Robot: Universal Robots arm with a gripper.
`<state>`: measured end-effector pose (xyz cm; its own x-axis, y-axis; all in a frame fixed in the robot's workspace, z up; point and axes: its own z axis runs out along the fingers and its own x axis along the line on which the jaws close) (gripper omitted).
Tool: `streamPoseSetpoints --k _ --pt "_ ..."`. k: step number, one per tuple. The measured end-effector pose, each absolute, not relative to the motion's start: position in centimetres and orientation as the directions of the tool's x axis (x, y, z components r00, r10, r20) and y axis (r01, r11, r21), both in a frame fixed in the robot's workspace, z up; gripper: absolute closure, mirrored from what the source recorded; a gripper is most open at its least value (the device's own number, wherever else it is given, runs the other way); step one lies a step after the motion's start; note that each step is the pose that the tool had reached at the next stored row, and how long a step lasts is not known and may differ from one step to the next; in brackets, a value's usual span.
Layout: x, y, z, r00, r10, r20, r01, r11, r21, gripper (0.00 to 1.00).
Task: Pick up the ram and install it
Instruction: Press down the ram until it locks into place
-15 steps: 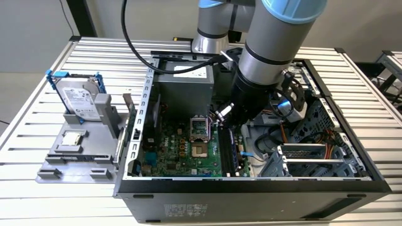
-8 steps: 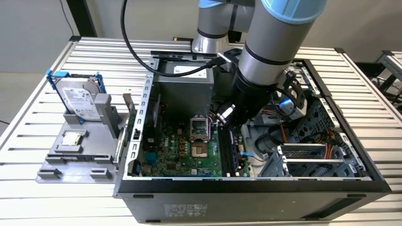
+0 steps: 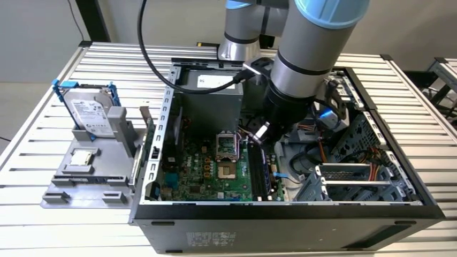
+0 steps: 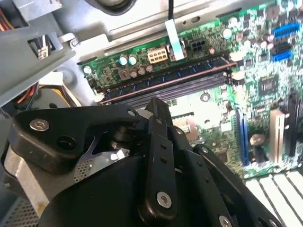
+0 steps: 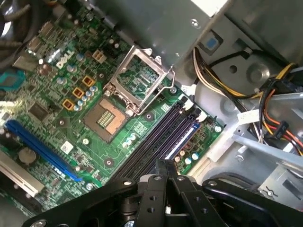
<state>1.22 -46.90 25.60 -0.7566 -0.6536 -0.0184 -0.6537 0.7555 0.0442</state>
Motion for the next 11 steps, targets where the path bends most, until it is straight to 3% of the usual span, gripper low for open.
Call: streamPoseSetpoints --k 11 --pt "1.51 -46.90 25.60 -0.668 -0.744 -0.021 -0.744 0.667 0.048 1.00"
